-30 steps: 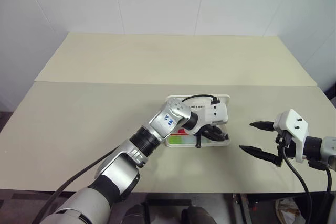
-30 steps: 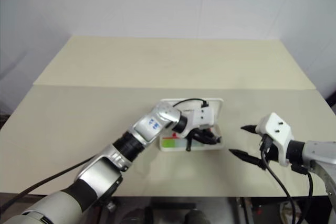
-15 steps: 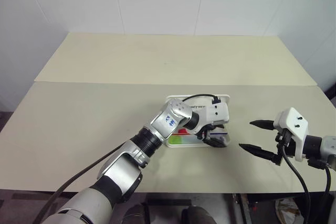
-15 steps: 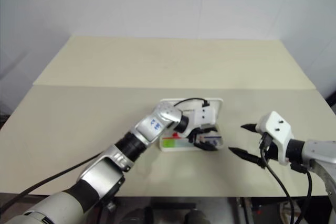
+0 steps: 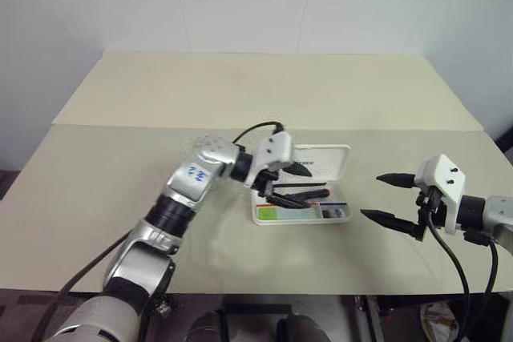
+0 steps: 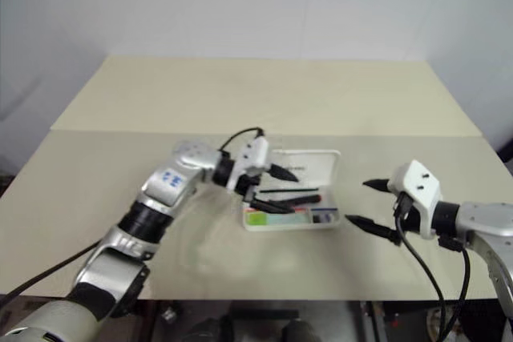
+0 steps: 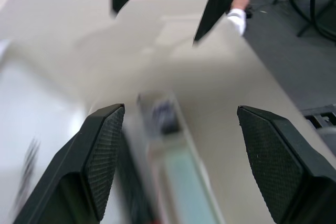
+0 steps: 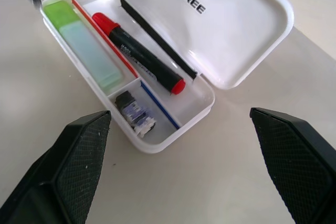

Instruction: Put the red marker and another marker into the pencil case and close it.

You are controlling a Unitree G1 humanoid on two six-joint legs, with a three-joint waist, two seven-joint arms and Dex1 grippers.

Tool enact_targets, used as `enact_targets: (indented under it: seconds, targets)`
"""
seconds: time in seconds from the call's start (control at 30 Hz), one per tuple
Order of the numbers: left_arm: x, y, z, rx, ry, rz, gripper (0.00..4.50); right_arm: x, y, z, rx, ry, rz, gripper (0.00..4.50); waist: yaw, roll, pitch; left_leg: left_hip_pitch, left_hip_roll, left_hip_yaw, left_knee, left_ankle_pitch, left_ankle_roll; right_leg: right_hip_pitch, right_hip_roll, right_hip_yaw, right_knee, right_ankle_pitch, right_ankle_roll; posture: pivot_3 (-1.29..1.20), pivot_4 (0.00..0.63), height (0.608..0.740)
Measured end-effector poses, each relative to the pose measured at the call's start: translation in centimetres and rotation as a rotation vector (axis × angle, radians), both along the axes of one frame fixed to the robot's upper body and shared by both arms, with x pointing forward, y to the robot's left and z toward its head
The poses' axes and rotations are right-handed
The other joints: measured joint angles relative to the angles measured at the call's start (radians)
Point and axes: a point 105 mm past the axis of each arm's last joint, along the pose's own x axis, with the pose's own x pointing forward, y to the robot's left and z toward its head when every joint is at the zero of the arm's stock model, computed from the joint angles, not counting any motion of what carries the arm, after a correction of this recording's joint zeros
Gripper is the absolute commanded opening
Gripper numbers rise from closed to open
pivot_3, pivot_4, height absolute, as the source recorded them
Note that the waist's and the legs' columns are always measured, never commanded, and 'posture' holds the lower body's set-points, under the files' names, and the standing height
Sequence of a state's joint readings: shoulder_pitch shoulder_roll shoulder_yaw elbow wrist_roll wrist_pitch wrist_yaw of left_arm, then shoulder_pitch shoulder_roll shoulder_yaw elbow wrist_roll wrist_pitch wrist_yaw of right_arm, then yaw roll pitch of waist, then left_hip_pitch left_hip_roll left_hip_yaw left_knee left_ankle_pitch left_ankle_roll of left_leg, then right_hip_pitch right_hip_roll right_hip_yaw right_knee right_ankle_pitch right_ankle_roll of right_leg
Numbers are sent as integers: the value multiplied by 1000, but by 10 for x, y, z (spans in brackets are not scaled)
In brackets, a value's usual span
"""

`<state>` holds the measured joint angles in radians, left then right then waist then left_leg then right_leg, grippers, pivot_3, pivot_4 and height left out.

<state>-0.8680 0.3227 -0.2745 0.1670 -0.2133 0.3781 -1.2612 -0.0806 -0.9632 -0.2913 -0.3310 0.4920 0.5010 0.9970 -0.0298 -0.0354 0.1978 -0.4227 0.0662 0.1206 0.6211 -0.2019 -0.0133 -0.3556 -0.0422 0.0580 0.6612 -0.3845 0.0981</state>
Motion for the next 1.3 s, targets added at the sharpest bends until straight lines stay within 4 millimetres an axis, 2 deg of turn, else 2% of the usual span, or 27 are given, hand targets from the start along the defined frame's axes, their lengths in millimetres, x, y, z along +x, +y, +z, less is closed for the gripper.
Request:
enact_targets:
  seconds: [0.1, 0.23, 0.33, 0.47, 0.53, 0.6, 0.87, 0.9, 1.1, 1.23, 1.3]
  targets:
    - [-4, 24, 9, -44, -8, 6, 3643, 3, 0, 0, 4, 5, 14, 4500, 2, 0, 0, 0, 0, 0, 1, 0, 0, 0, 0, 0, 0, 0, 0, 0, 150, 740]
    - [15, 77, 17, -38, -38, 193, 3643, 4, -6, -2, 2, 15, 5, 4500, -1, 0, 0, 0, 1, -1, 1, 0, 0, 0, -1, -1, 1, 0, 0, 0, 150, 740]
    - [19, 100, 34, -78, -72, 261, 3643, 5, -5, 0, -4, 8, 20, 4500, -1, 0, 0, 0, 1, 0, 1, 0, 0, 0, -1, -1, 1, 0, 0, 0, 150, 740]
    - [24, 123, 41, -82, -90, 329, 3643, 10, -8, 4, -7, -5, 23, 4500, -1, 0, 0, 1, 1, 1, 1, 0, 0, 0, -1, -2, 1, 0, 0, 0, 150, 740]
    - [27, 130, 40, -87, -80, 352, 3249, 11, -9, 3, -13, 1, 24, 4500, 0, 0, 0, 0, 1, 1, 1, 0, 0, 0, -1, -2, 1, 0, 0, 0, 150, 740]
    - [29, 131, 40, -94, -81, 355, 2759, 14, -7, 4, -16, -1, 33, 4500, 1, 0, 0, 0, 1, 1, 1, 0, 0, -1, -2, -2, 1, 0, 0, 0, 150, 740]
    - [45, 134, 45, -122, -94, 381, 173, 16, -2, 15, -1, -31, 73, 4500, 0, 0, 0, 0, 1, 2, 1, 0, 1, -1, -1, -2, 1, 0, 0, 0, 150, 740]
    - [47, 134, 43, -122, -84, 380, 48, 15, -1, 17, 9, -36, 85, 4500, -2, 0, 0, 0, 1, 2, 1, 0, 1, -2, -1, -2, 1, 0, 0, 0, 150, 740]
    - [57, 129, 31, -85, -65, 376, 48, 12, 2, 29, 59, -59, 124, 4500, 1, 0, 0, -1, 1, 3, 0, 0, 1, -3, -1, -2, 1, 0, 0, 0, 150, 740]
    - [61, 117, 24, -92, -49, 367, 48, 9, -2, 37, 62, -97, 120, 4500, 2, 0, 0, -1, 0, 3, 1, -1, 1, -2, -1, -2, 1, 0, 0, 0, 150, 740]
    - [65, 109, 14, -90, -26, 370, 48, 7, -1, 36, 58, -95, 128, 4500, 2, 0, 0, -1, 1, 2, 1, -1, 1, -2, -1, -2, 1, 0, 0, 0, 150, 740]
